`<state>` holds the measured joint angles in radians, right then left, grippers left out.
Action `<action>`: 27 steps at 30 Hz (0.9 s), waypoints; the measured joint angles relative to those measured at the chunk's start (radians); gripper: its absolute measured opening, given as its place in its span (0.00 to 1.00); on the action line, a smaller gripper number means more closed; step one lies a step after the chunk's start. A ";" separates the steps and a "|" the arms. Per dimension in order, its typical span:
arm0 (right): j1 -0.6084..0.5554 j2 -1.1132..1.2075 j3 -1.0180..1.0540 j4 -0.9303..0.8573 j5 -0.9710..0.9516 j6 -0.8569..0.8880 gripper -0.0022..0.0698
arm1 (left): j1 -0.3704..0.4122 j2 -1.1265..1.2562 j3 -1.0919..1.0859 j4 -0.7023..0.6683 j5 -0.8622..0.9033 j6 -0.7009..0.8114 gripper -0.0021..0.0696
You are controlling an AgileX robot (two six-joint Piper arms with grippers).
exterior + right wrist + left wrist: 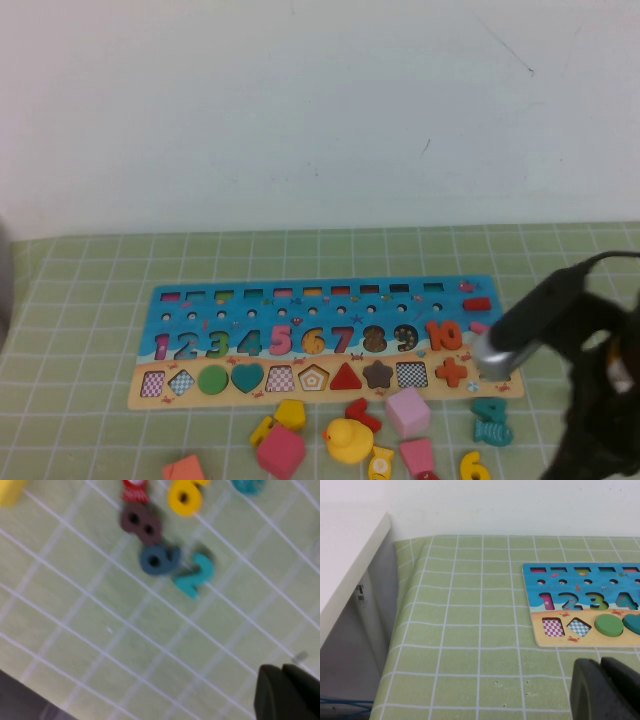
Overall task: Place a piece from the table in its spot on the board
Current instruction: Pick up the "number 6"
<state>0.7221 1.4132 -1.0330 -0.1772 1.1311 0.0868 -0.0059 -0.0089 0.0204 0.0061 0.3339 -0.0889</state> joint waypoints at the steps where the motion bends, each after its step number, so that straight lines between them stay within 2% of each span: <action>1: 0.012 0.017 0.000 0.009 -0.022 0.001 0.03 | 0.000 0.000 0.000 0.000 0.000 0.000 0.03; 11: 0.016 0.210 0.000 0.089 -0.202 0.133 0.03 | 0.000 0.000 0.000 0.000 0.000 0.000 0.03; 13: 0.015 0.241 0.000 0.118 -0.228 0.141 0.07 | 0.000 0.000 0.000 0.000 0.000 0.000 0.03; 16: 0.015 0.284 0.000 0.177 -0.288 0.146 0.20 | 0.000 0.000 0.000 0.000 0.000 0.000 0.03; 22: 0.015 0.384 0.000 0.209 -0.372 0.207 0.60 | 0.000 0.000 0.000 -0.006 0.000 0.000 0.03; 27: 0.015 0.467 0.000 0.100 -0.390 0.331 0.69 | 0.000 0.000 0.000 -0.027 0.000 0.000 0.03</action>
<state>0.7373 1.8801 -1.0330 -0.0773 0.7407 0.4173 -0.0059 -0.0089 0.0204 -0.0211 0.3339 -0.0889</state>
